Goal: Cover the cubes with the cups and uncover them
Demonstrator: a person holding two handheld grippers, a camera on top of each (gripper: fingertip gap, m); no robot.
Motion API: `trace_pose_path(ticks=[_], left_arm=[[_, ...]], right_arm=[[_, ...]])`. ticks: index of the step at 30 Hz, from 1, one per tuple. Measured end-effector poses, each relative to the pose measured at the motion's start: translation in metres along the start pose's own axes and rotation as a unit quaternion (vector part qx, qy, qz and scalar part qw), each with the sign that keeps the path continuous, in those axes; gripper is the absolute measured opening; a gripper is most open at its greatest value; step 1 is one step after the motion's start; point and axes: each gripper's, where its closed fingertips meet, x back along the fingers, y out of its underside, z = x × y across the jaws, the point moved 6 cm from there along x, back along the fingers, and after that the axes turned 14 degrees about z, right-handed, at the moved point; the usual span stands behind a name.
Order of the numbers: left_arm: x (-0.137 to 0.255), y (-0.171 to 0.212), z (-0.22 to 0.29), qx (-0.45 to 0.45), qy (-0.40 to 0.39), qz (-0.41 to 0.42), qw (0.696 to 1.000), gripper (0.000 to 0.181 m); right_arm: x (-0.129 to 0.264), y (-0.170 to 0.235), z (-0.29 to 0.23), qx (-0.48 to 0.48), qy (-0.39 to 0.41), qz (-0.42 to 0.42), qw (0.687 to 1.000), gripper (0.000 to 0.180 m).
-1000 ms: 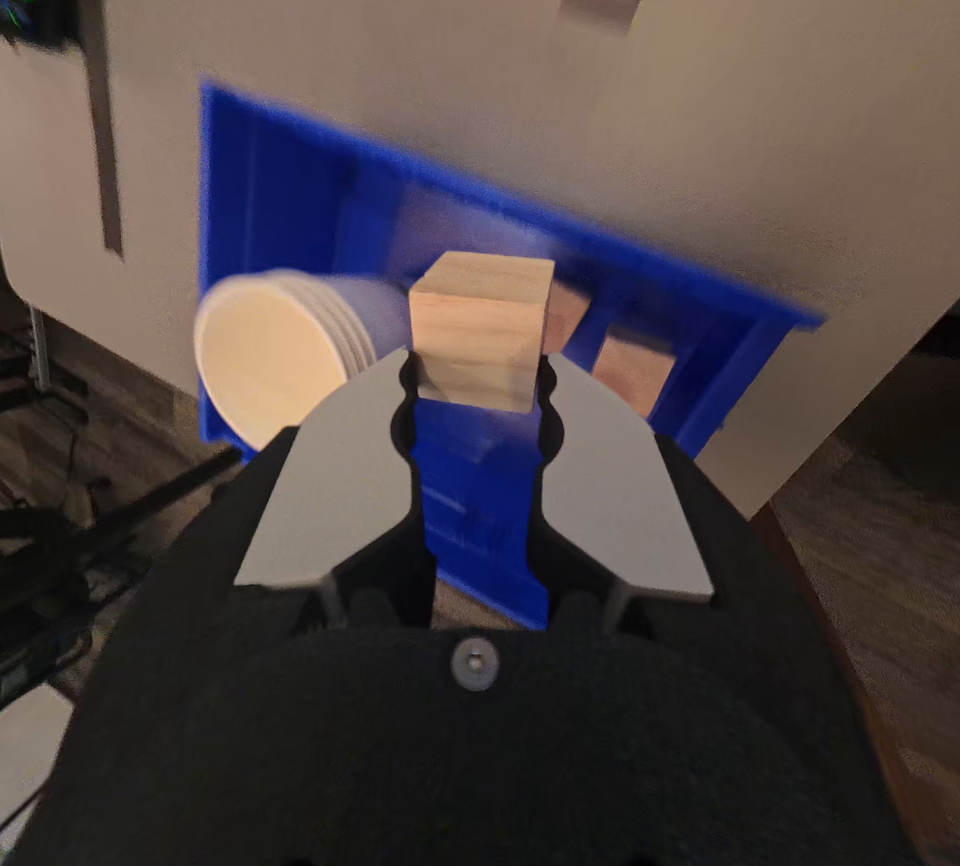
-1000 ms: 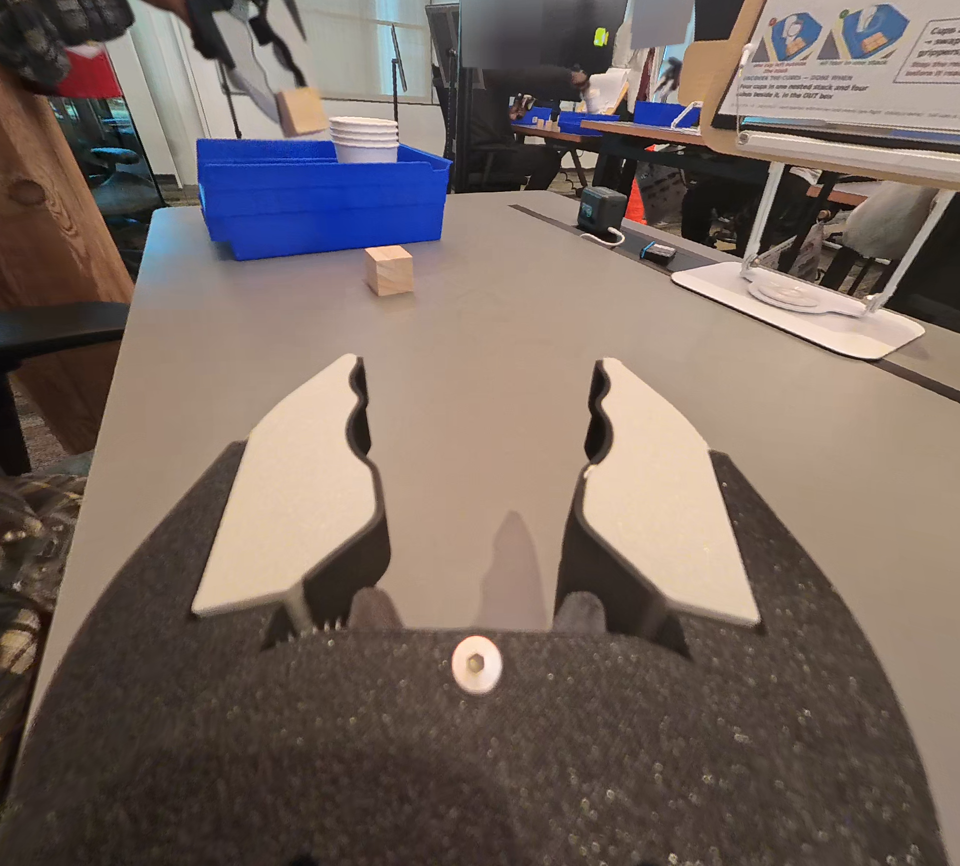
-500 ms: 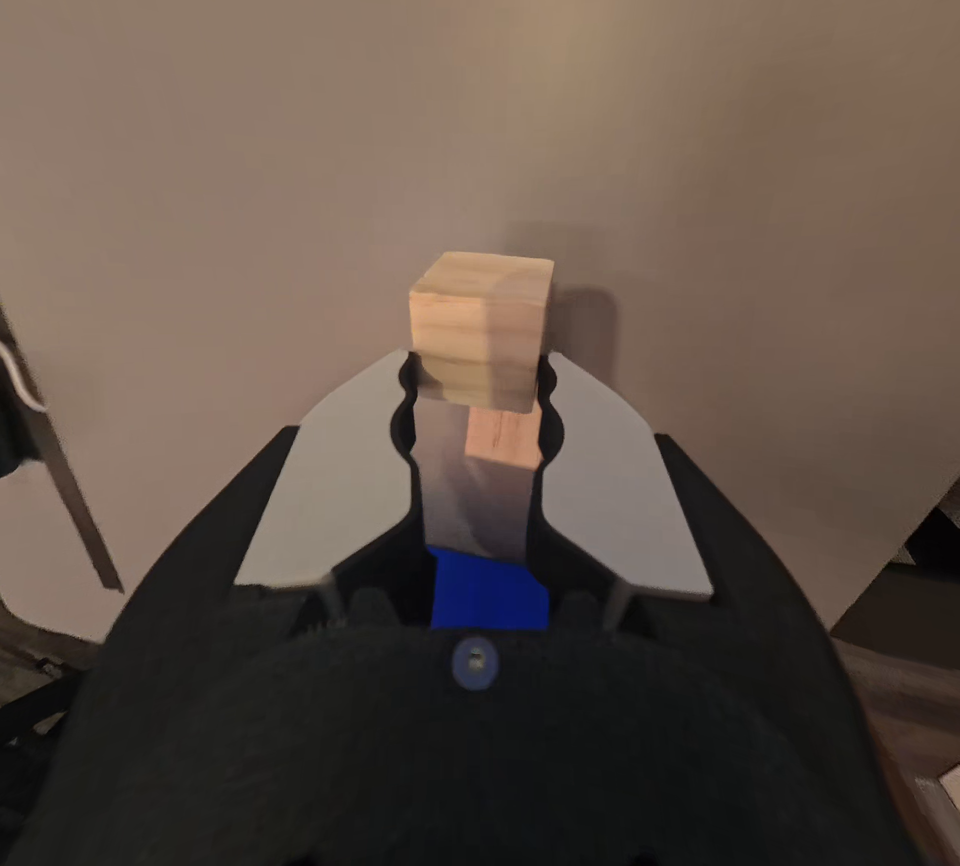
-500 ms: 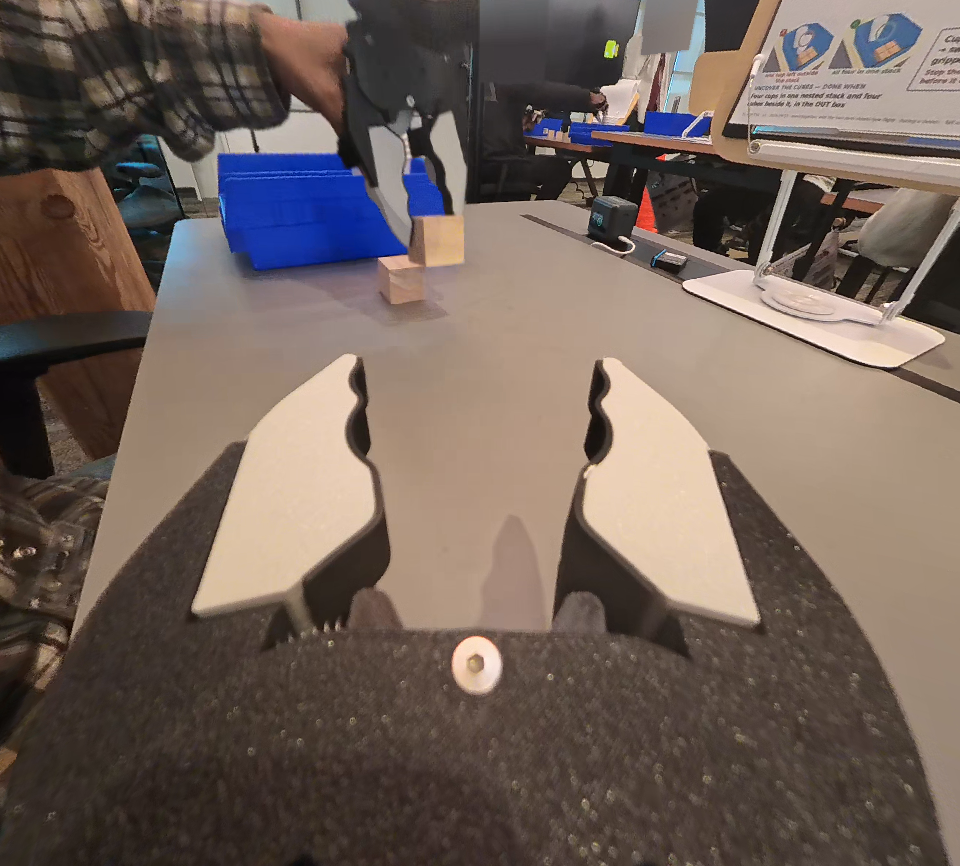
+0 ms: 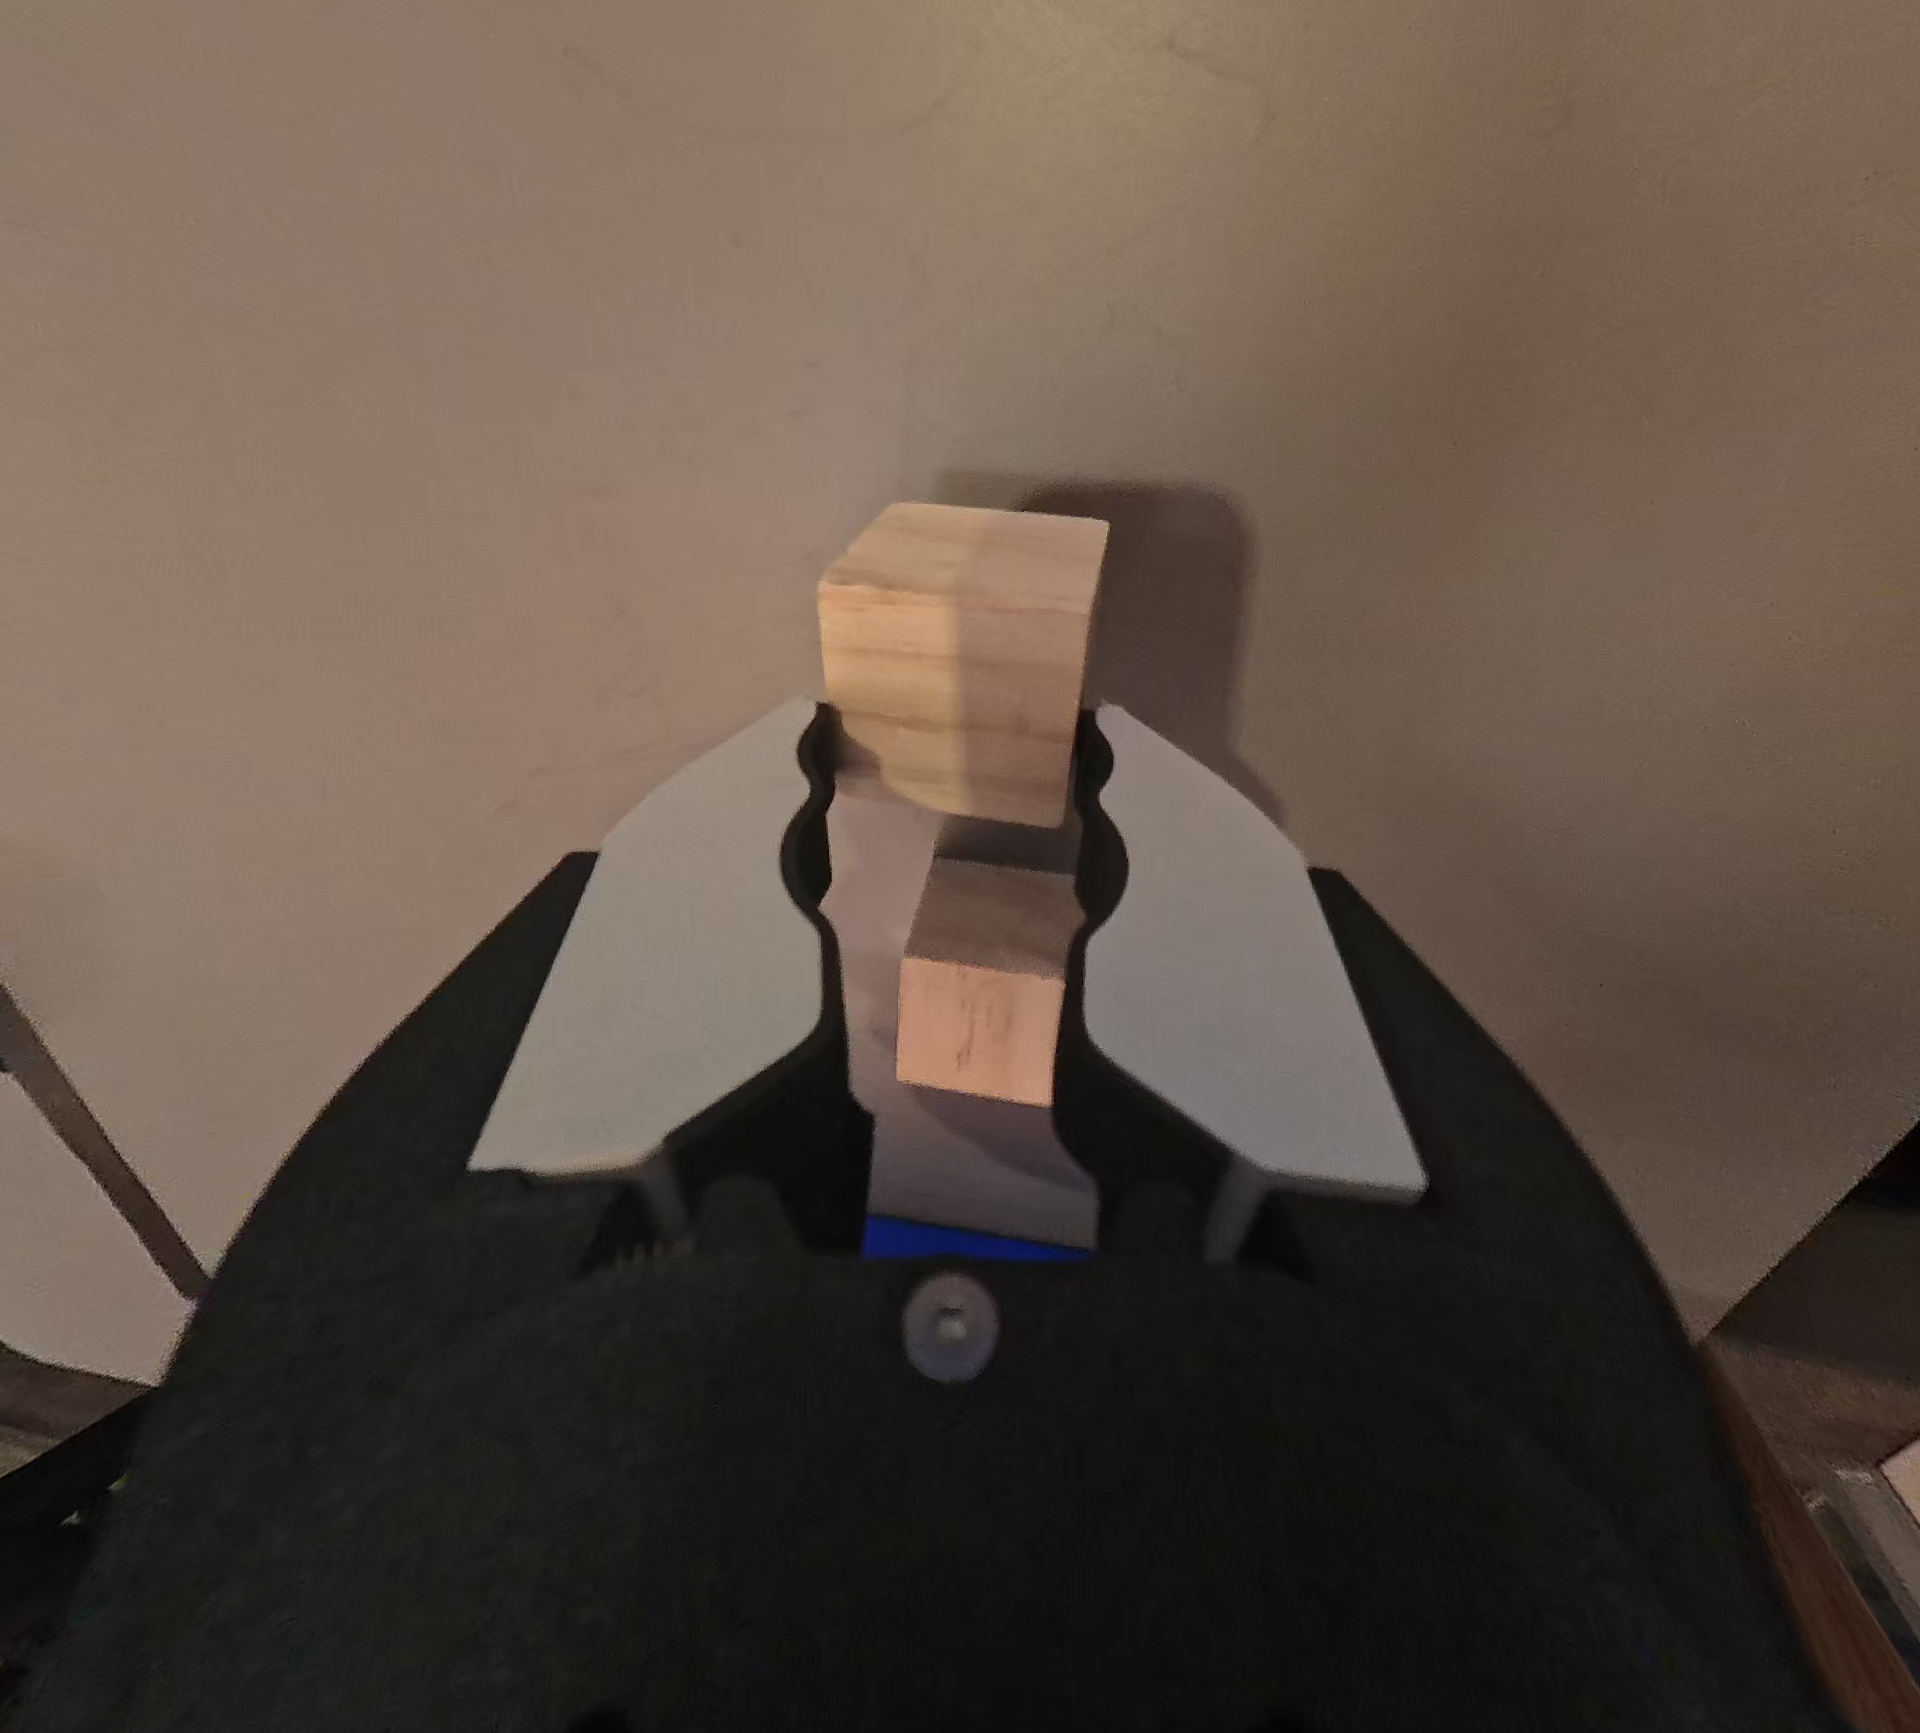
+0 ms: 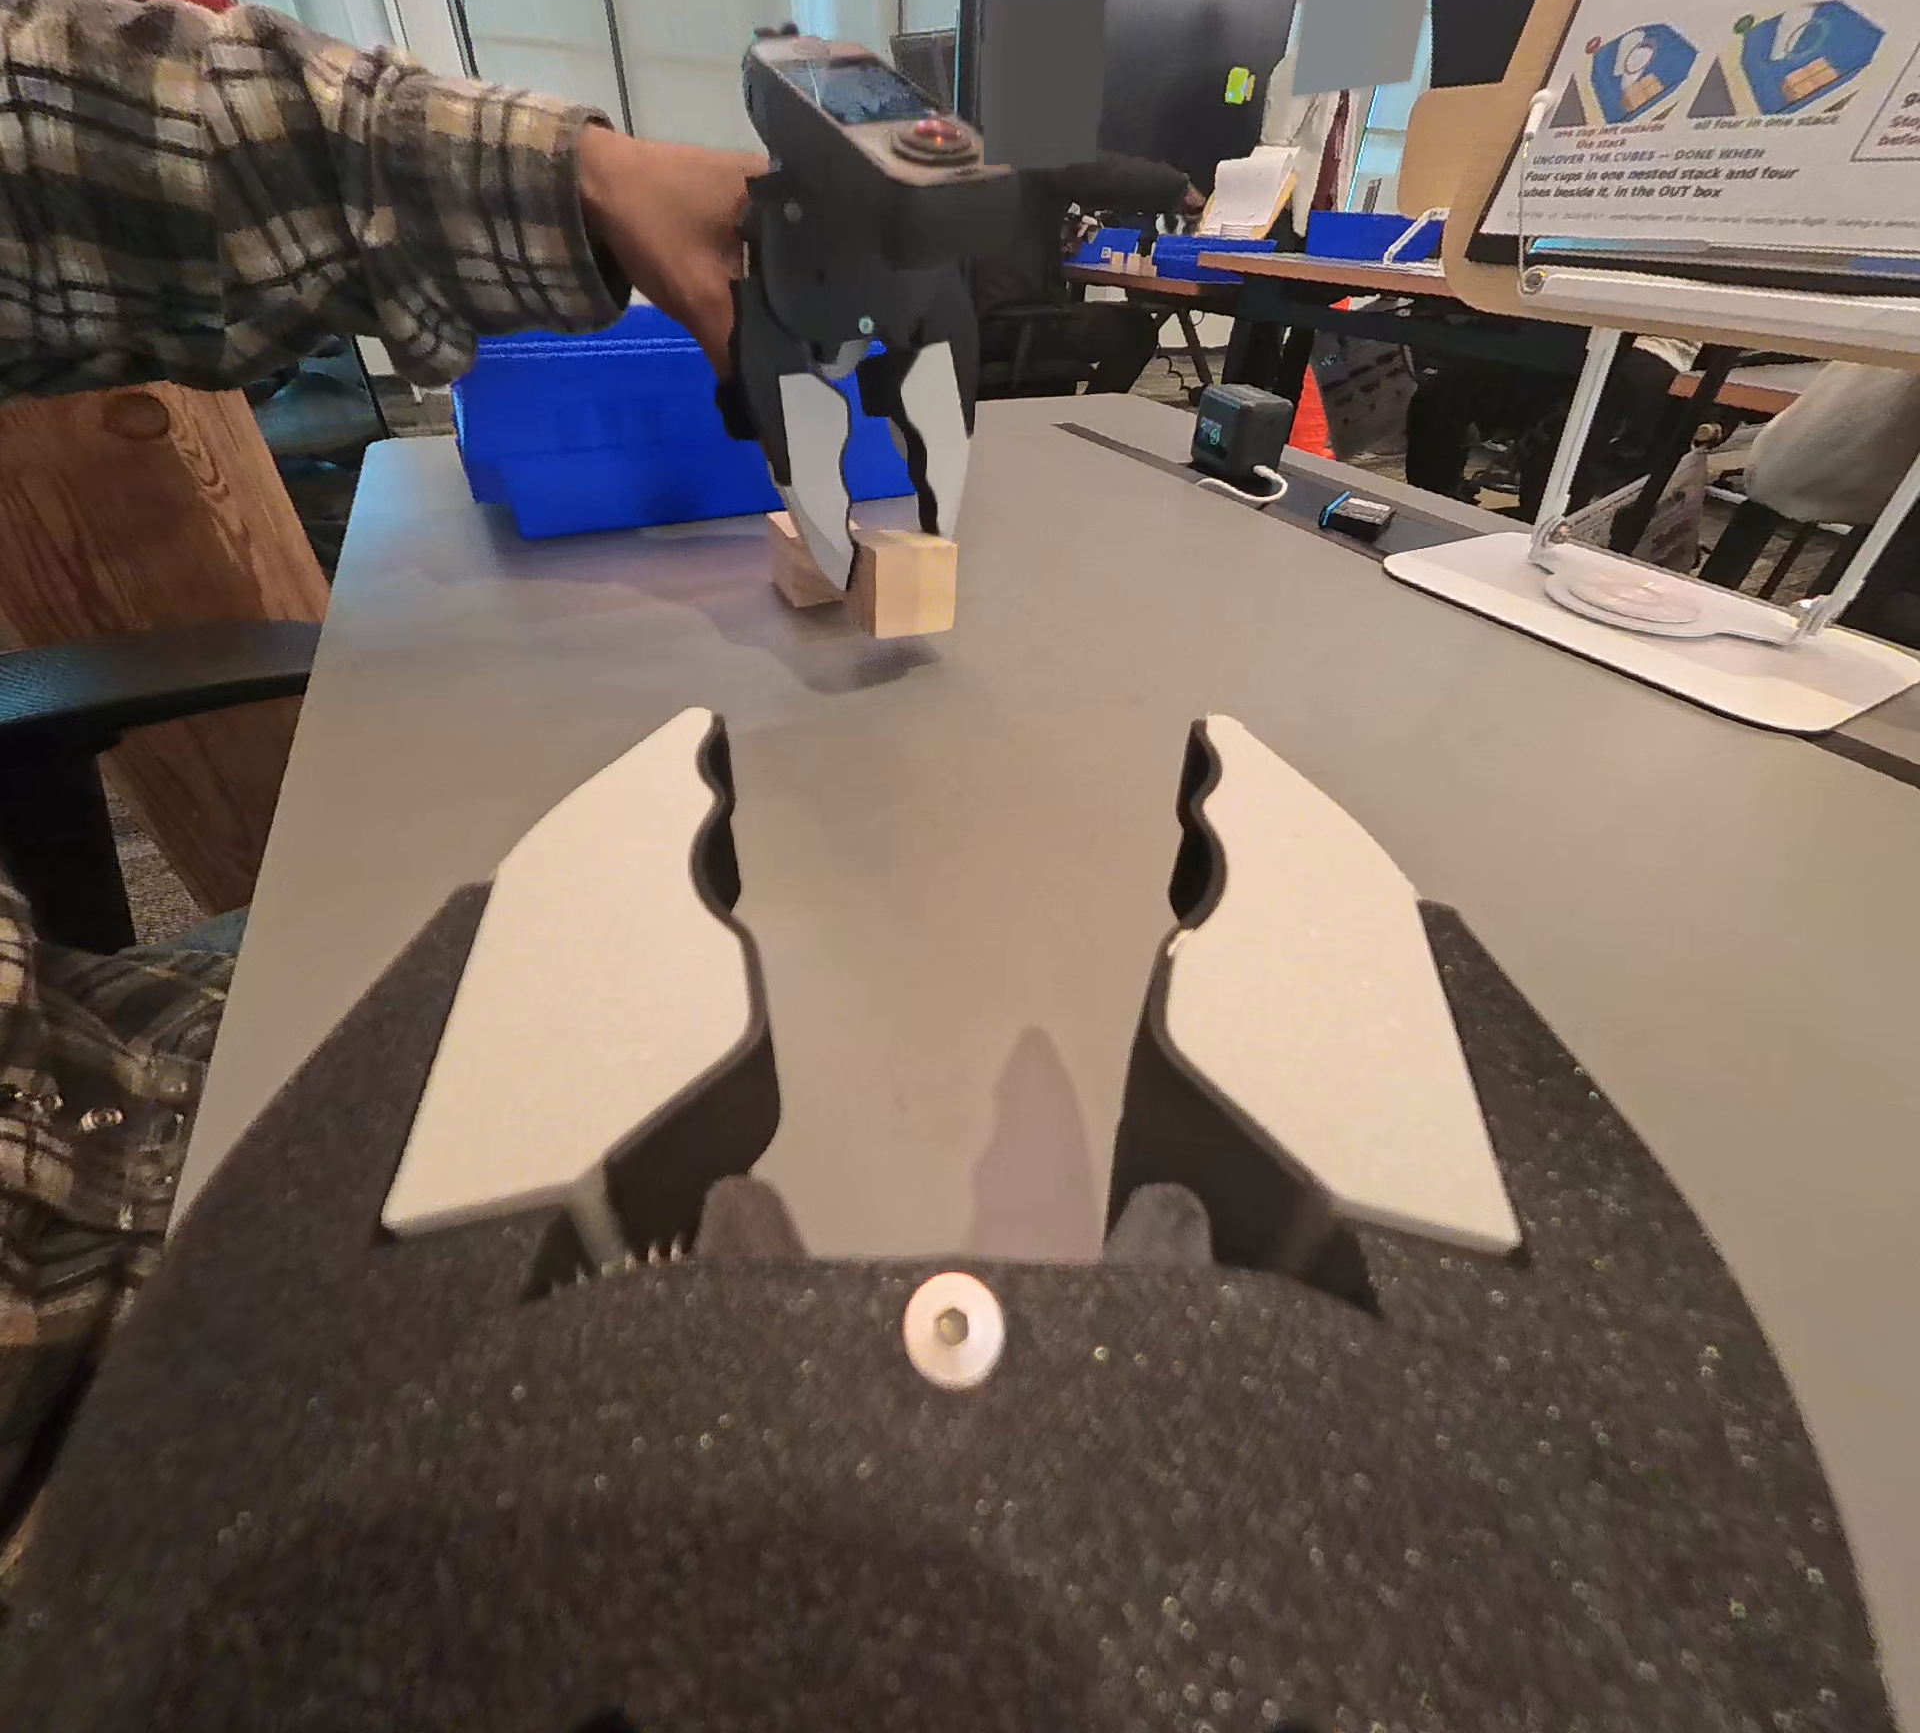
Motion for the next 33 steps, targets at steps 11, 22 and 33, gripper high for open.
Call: trace_pose_path(ticks=[11,22,33], left_arm=[[-0.008,-0.004,0.004,-0.016,-0.001,-0.007,1.000,0.044],[-0.015,-0.004,0.008,-0.016,0.001,-0.015,1.000,0.044],[-0.016,-0.007,0.010,-0.024,-0.003,-0.024,0.999,0.044]], right_arm=[[0.000,0.000,0.000,0.000,0.000,0.001,1.000,0.081],[0.000,0.000,0.000,-0.001,-0.001,0.000,1.000,0.081],[0.000,0.000,0.000,-0.001,-0.002,0.000,1.000,0.081]])
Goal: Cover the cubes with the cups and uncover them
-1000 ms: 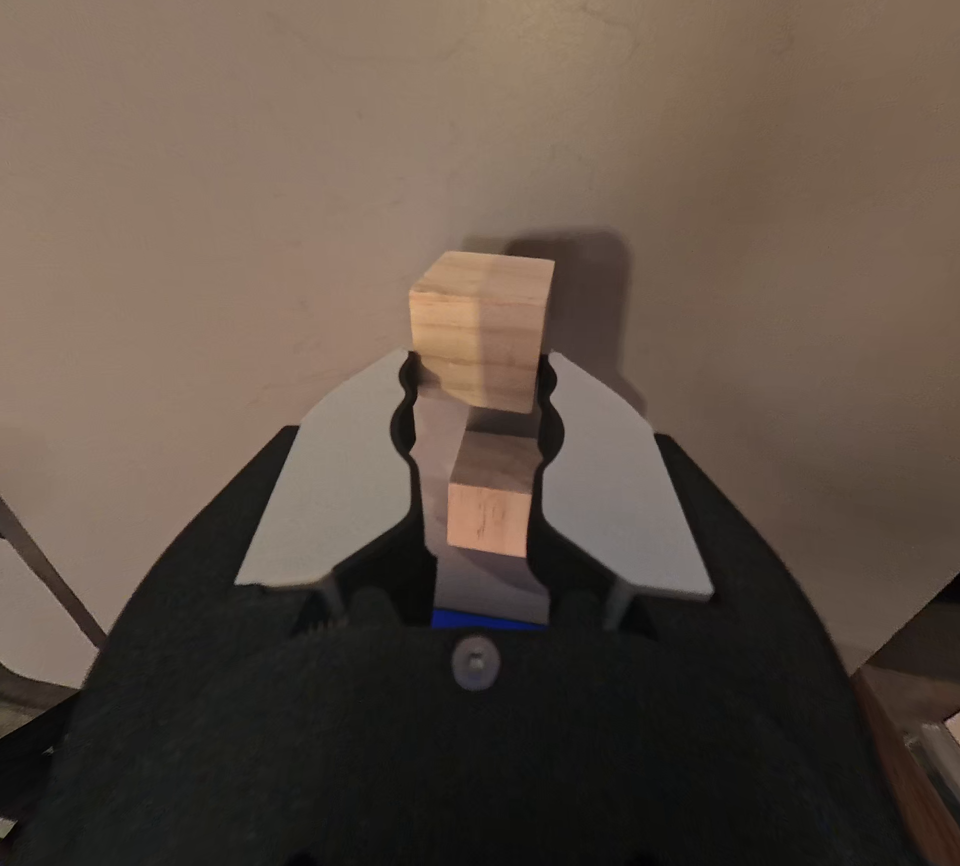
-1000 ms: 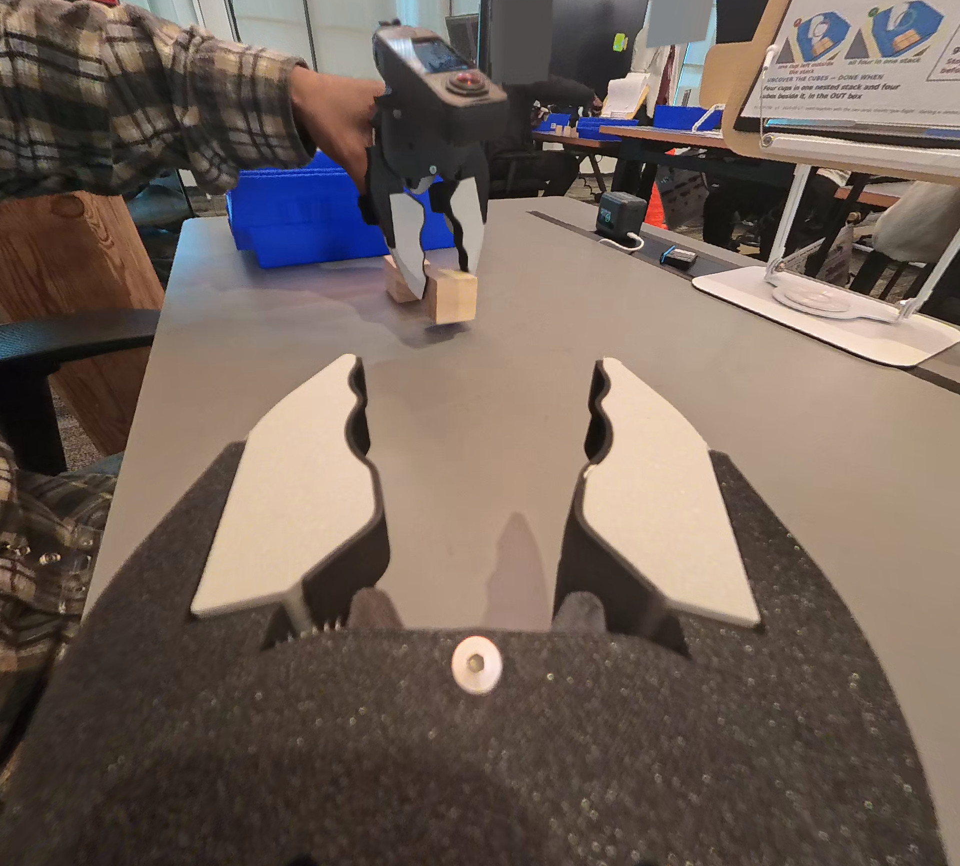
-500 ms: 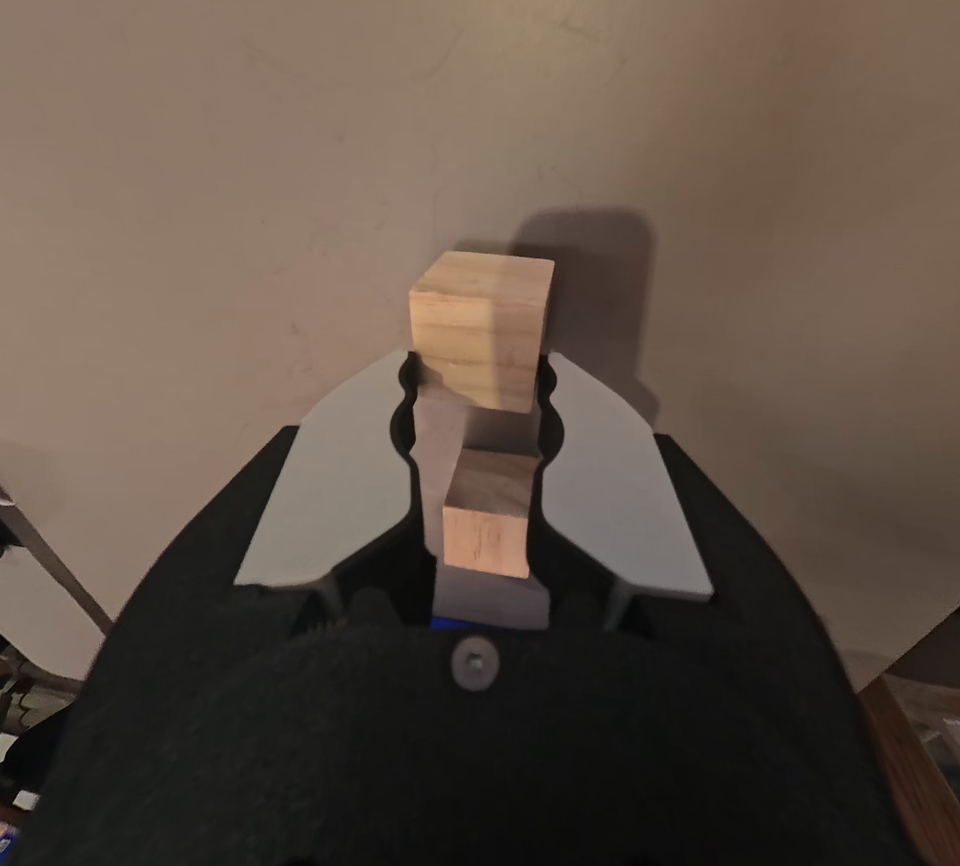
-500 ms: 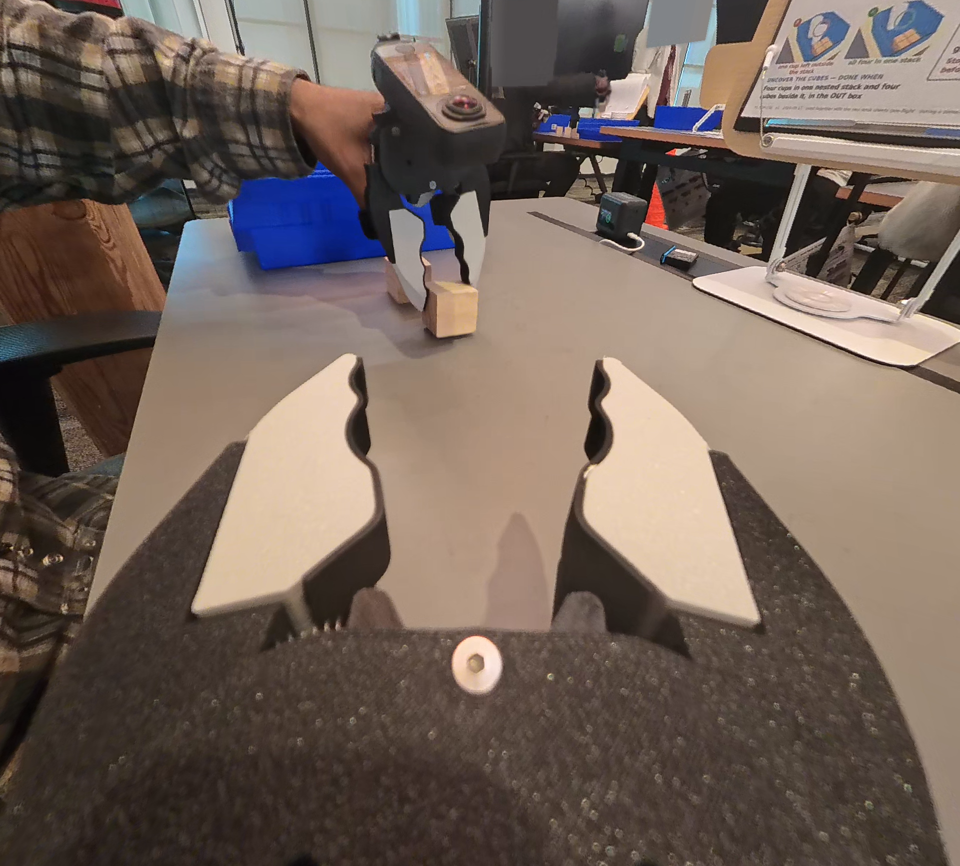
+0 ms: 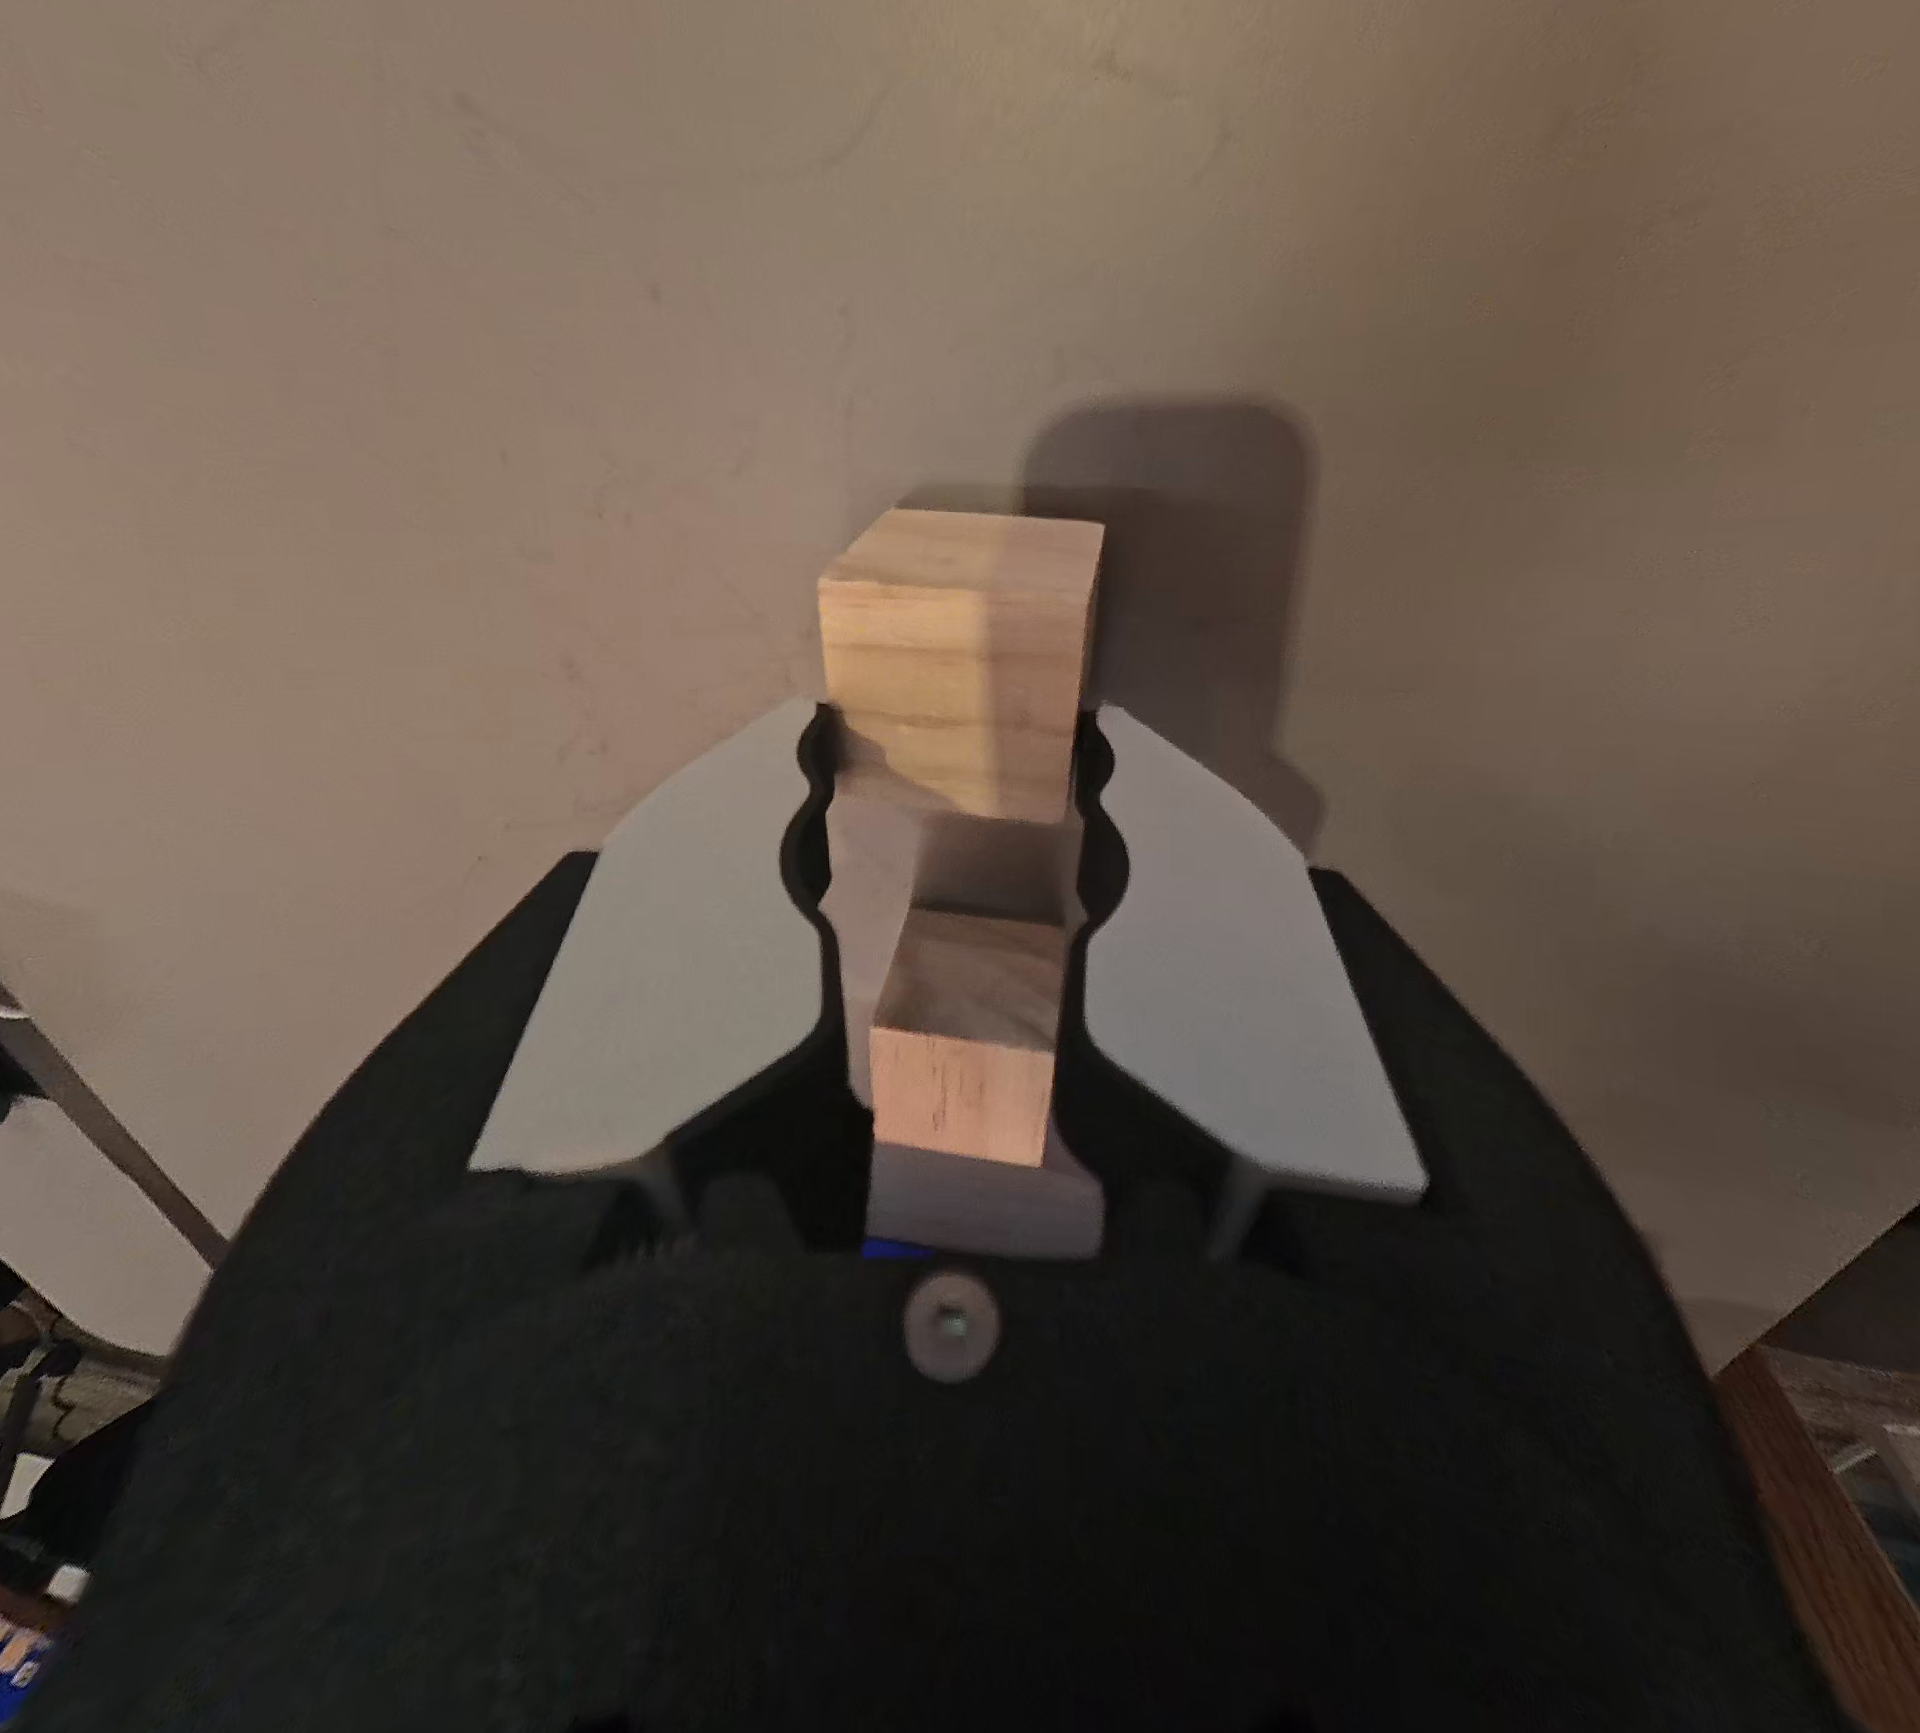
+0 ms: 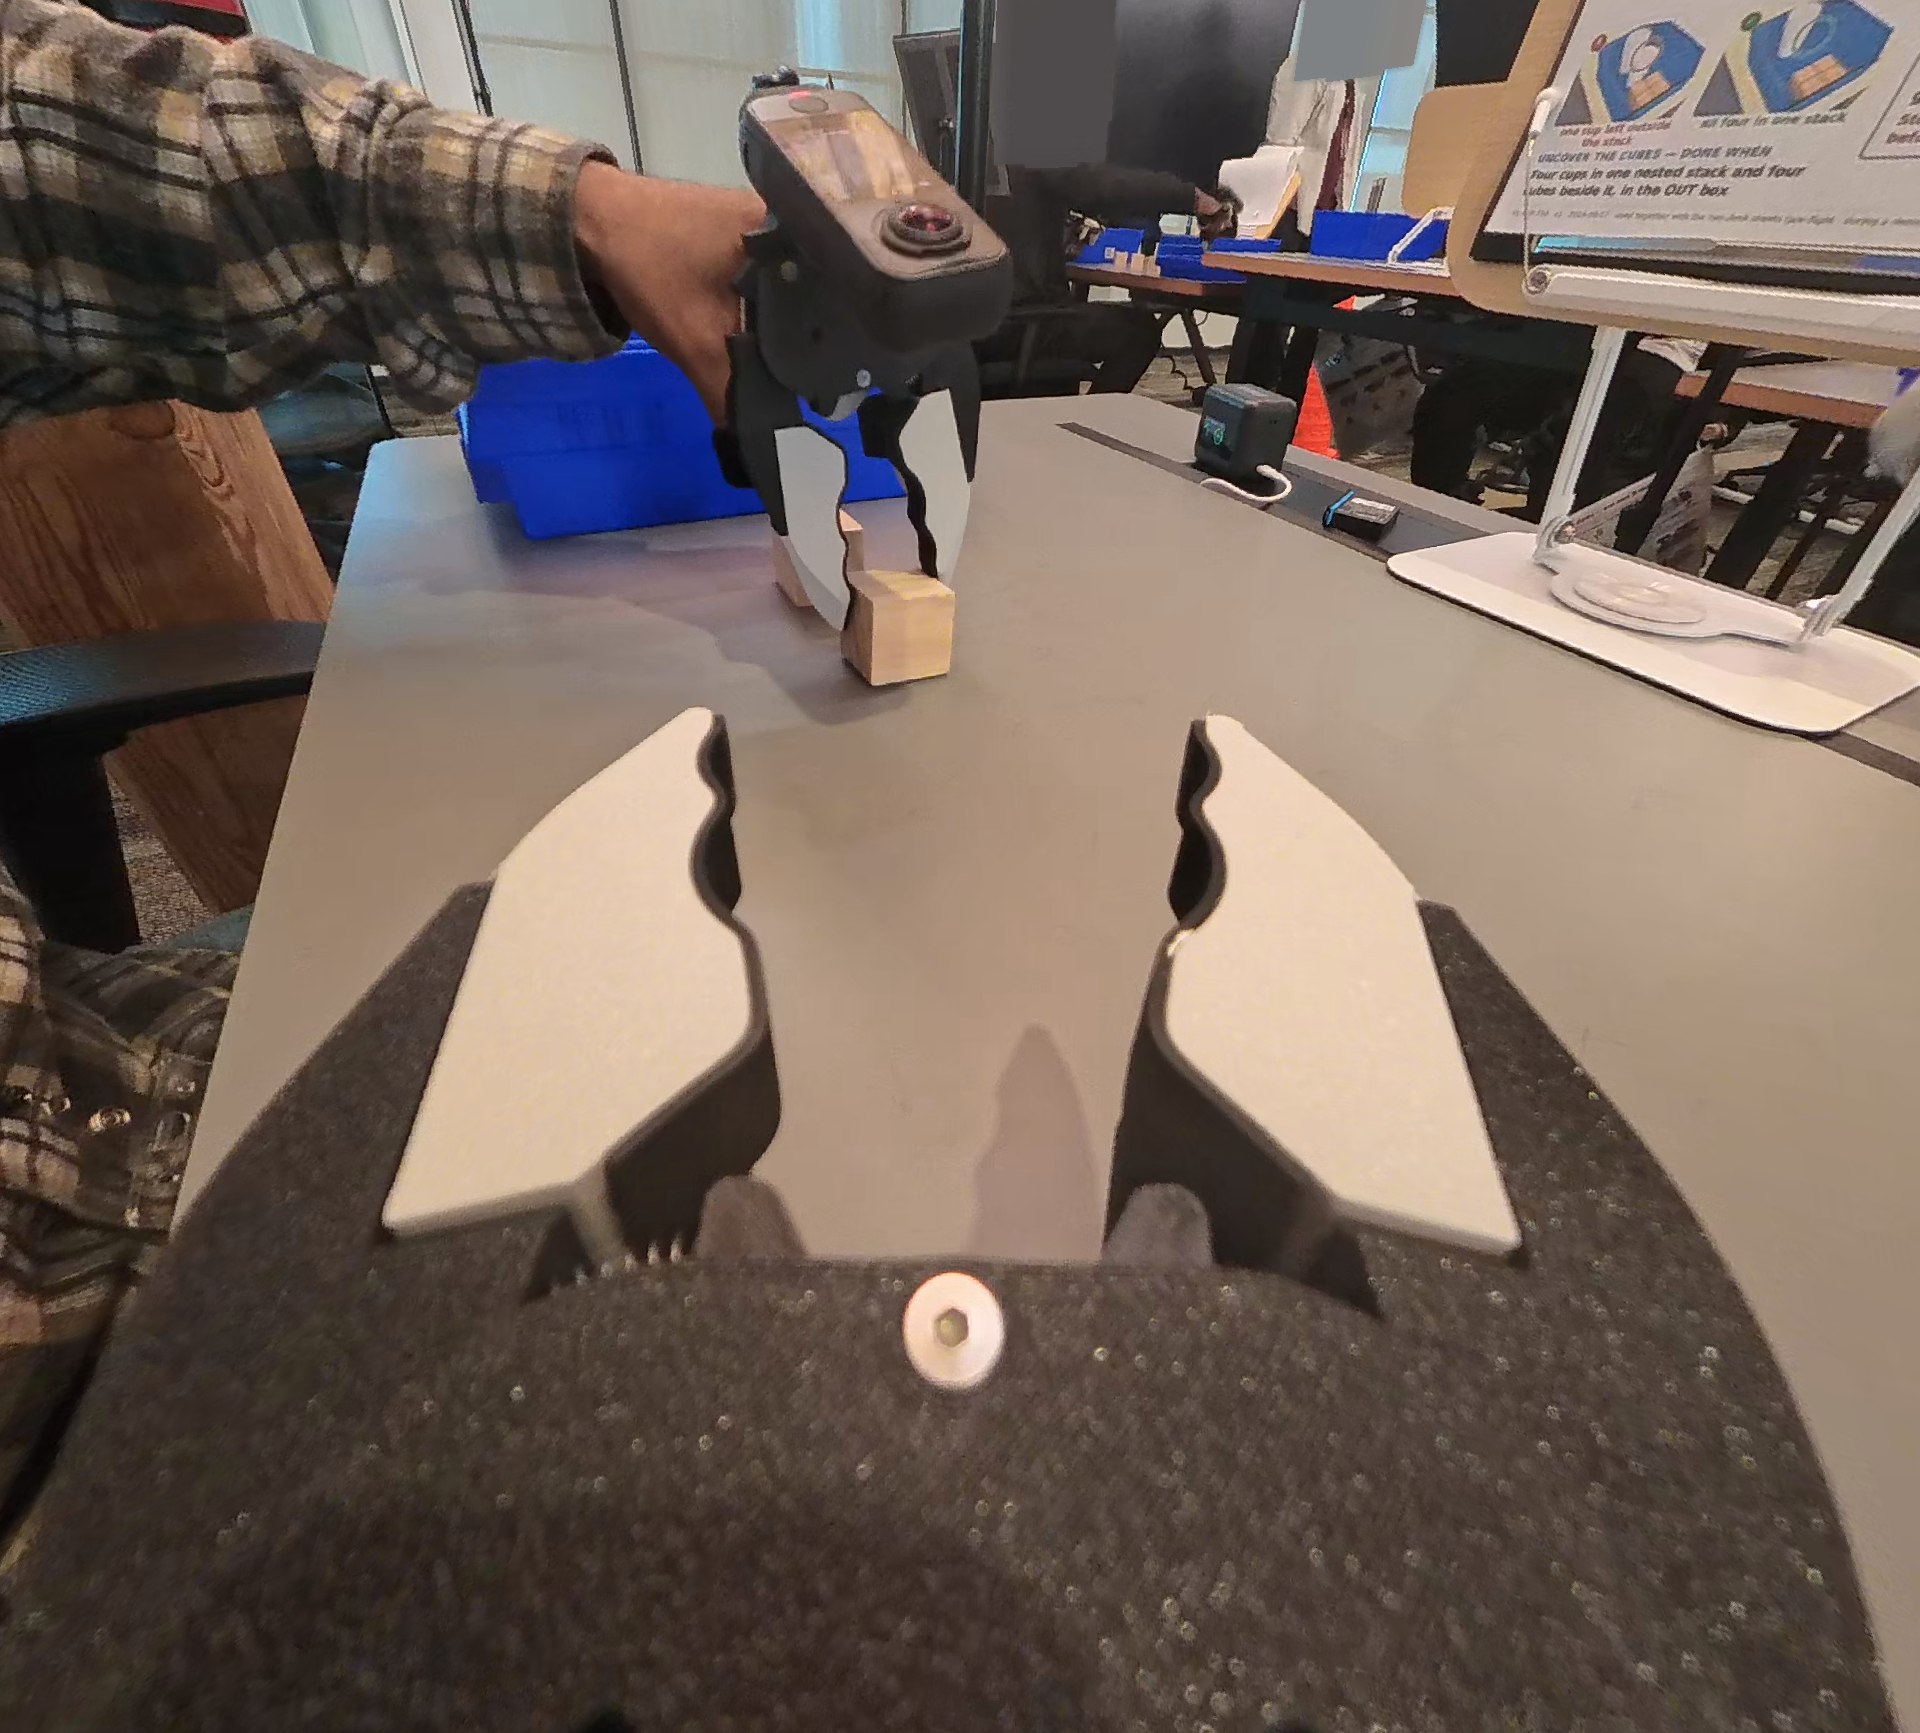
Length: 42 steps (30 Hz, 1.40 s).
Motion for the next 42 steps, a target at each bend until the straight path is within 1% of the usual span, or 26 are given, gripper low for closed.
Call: trace_pose_path(ticks=[8,14,17,20,23,25,27,29,32,35,39,42], left_arm=[[-0.003,0.002,0.001,-0.006,0.004,-0.010,1.000,0.046],[-0.002,0.003,-0.001,-0.007,-0.007,-0.003,1.000,0.062],[0.022,0.005,-0.006,-0.001,-0.021,0.020,1.000,0.071],[0.073,0.014,-0.014,0.029,-0.049,0.081,0.995,0.076],[0.132,0.041,-0.020,0.066,-0.095,0.139,0.984,0.076],[0.165,0.070,-0.018,0.087,-0.126,0.154,0.976,0.076],[0.187,0.104,-0.010,0.109,-0.146,0.154,0.971,0.074],[0.199,0.138,0.003,0.131,-0.154,0.151,0.968,0.072],[0.198,0.187,0.027,0.168,-0.151,0.131,0.965,0.071],[0.185,0.221,0.052,0.184,-0.131,0.118,0.967,0.069],[0.161,0.247,0.078,0.170,-0.092,0.092,0.977,0.066],[0.145,0.255,0.089,0.162,-0.058,0.084,0.982,0.063]], right_arm=[[0.000,0.000,0.000,0.000,-0.001,0.000,1.000,0.081],[0.000,0.000,-0.001,0.000,-0.002,0.000,1.000,0.082],[0.000,0.000,0.000,-0.001,-0.002,0.000,1.000,0.082],[0.000,0.000,0.000,-0.002,-0.002,0.001,1.000,0.083],[0.000,0.000,-0.001,-0.003,-0.004,0.001,1.000,0.083],[0.000,0.000,-0.002,-0.002,-0.005,0.001,1.000,0.083],[0.000,-0.001,-0.002,-0.002,-0.005,0.002,1.000,0.083],[0.000,-0.001,-0.002,-0.001,-0.005,0.002,1.000,0.083],[-0.001,0.000,-0.003,-0.002,-0.006,0.000,1.000,0.083],[0.000,0.000,-0.002,-0.005,-0.004,0.002,1.000,0.083],[0.001,-0.001,0.001,-0.014,0.002,0.011,1.000,0.083],[0.002,-0.002,0.003,-0.019,0.006,0.018,1.000,0.083]])
